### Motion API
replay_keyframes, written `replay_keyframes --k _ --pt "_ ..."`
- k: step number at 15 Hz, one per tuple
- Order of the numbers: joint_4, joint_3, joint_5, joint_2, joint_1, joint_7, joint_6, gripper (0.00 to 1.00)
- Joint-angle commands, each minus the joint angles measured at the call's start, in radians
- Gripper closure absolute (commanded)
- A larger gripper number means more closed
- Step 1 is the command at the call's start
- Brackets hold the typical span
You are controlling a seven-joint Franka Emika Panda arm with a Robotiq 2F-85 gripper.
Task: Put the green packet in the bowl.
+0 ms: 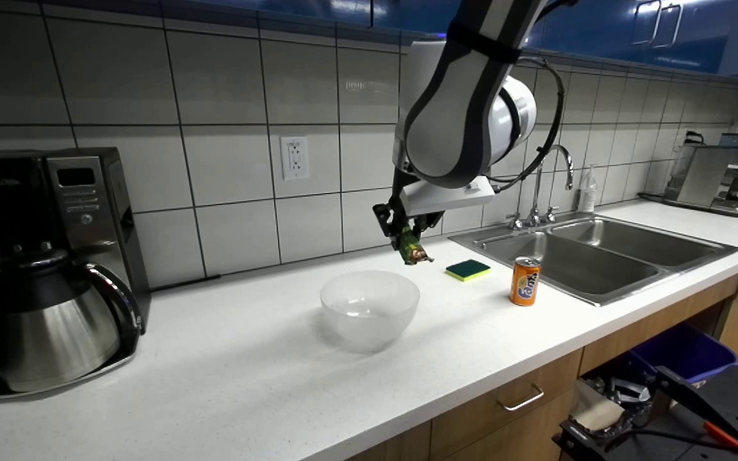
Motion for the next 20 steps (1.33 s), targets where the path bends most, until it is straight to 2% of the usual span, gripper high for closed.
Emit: replay_keyframes --k 1,4,5,8,12,15,20 --pt "0.002 0.099 0.020 -0.082 -0.063 -0.122 -0.077 0.85" --pt "0.029 0.215 0.108 -0.068 -0.135 -0.238 -0.124 0.85" --pt "0.045 0.325 0.059 -0.066 -0.248 -0.214 -0.139 0.85" --pt "0.093 0.527 0.081 -0.024 -0.443 -0.268 -0.170 0.85" --pt "0.158 0.732 0.084 0.041 -0.677 -0.326 -0.199 0.85" --pt "0.205 0.805 0.075 0.094 -0.768 -0.359 -0.224 0.85" --pt "0.268 0.842 0.046 0.161 -0.804 -0.380 -0.270 0.85"
